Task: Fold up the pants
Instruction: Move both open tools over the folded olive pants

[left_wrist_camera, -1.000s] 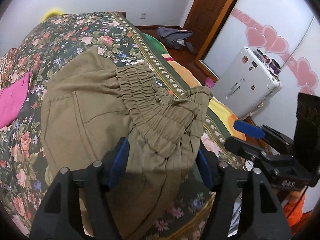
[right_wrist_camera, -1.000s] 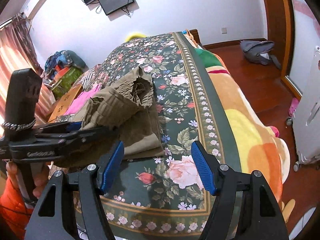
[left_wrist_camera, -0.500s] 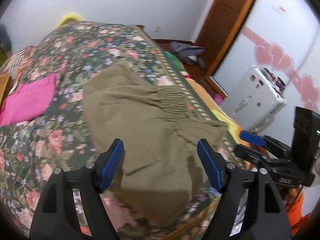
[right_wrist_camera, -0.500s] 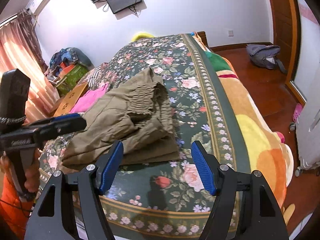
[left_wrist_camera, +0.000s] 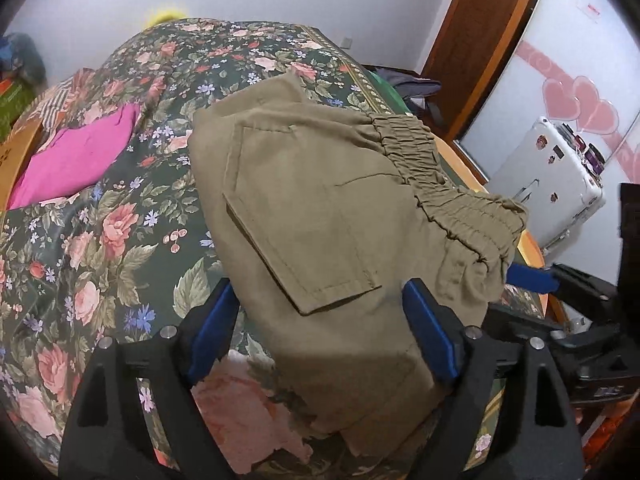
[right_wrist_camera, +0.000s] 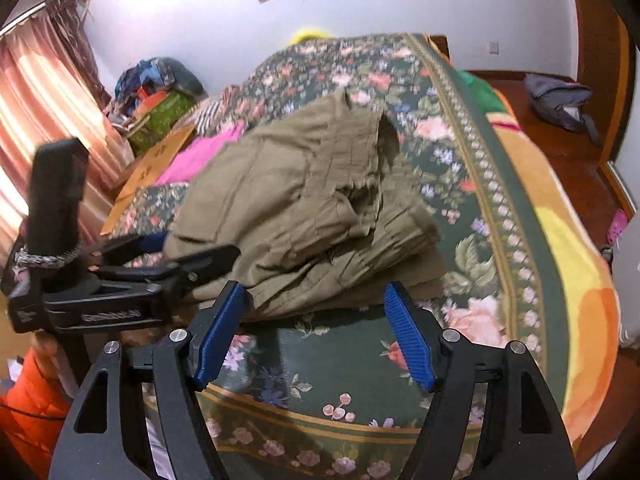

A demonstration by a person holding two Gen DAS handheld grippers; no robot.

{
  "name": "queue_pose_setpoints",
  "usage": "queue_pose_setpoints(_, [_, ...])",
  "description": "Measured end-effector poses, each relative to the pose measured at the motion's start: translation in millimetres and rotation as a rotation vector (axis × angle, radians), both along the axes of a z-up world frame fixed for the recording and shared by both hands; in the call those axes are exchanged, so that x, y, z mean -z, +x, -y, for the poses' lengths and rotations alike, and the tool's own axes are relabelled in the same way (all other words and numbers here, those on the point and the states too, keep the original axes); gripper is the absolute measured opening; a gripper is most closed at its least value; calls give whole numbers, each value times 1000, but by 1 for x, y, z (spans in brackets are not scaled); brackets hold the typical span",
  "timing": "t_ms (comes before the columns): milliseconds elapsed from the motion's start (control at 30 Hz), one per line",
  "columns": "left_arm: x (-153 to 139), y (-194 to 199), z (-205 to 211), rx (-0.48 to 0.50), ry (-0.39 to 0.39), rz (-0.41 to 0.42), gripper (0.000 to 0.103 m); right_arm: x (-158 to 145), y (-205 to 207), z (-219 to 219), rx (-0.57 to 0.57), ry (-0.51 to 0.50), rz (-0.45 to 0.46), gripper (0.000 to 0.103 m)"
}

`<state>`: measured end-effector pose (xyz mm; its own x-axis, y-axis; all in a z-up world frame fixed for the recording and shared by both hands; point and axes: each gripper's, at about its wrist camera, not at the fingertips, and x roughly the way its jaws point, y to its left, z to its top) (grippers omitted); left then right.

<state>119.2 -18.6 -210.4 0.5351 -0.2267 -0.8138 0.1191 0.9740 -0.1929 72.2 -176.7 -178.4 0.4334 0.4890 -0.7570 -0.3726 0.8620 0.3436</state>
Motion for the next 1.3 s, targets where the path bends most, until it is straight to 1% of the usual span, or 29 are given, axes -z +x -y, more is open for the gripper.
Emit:
queue_pose_setpoints(100, [-4, -2, -2, 5, 10, 0, 84, 10, 5, 3, -12, 22, -33, 70])
queue_pose_setpoints(200, [-17, -2, -11, -8, 50, 33, 84, 11, 5, 5, -15, 35, -37, 70])
queue_pose_setpoints(267, [-25, 4, -19, -3, 54, 52, 84, 11, 6, 4, -15, 29, -33, 70])
queue_pose_setpoints(367, [-35, 21, -34, -48, 101, 81, 84, 12, 7, 3, -14, 22, -32, 70])
queue_pose_setpoints(467, [-42, 43, -48, -71, 107, 102, 84, 13, 9, 4, -19, 24, -33, 70])
queue_pose_setpoints(533, [-41, 63, -54, -80, 133, 107, 84, 14, 11, 5, -19, 25, -34, 70])
queue_pose_setpoints(600, [-33, 90, -57, -64, 164, 86, 84, 14, 13, 6, -18, 23, -37, 70])
queue_pose_setpoints(633, [-31, 99, -56, -54, 167, 77, 84, 14, 14, 6, -19, 20, -37, 70])
queue_pose_setpoints(733, [-17, 140, -55, -18, 194, 31, 84, 14, 18, 7, -26, 5, -33, 70])
queue_pose_setpoints(800, [-11, 159, -54, 9, 205, 26, 84, 15, 20, 8, -28, 2, -36, 70])
queue_pose_setpoints(833, [-10, 167, -53, 18, 203, 24, 84, 15, 22, 8, -28, 2, -38, 70])
queue_pose_setpoints(900, [-5, 181, -51, 57, 153, 16, 84, 16, 25, 9, -28, 2, -43, 71])
queue_pose_setpoints(967, [0, 191, -46, 106, 96, -1, 84, 18, 28, 10, -26, 1, -46, 71])
queue_pose_setpoints(1033, [6, 196, -39, 145, 82, -13, 84, 20, 33, 11, -25, 1, -51, 72])
queue_pose_setpoints(1067, [12, 199, -33, 171, 94, -22, 84, 21, 36, 12, -26, -1, -53, 72])
queue_pose_setpoints(1133, [22, 205, -26, 191, 126, -45, 84, 22, 41, 12, -26, -11, -53, 72])
queue_pose_setpoints(1200, [40, 212, -23, 197, 184, -108, 77, 22, 48, 14, -23, -33, -45, 72])
queue_pose_setpoints(1233, [46, 214, -24, 191, 189, -128, 77, 23, 53, 15, -18, -48, -41, 72])
queue_pose_setpoints(1300, [52, 217, -32, 173, 154, -137, 77, 25, 64, 18, -1, -87, -36, 72])
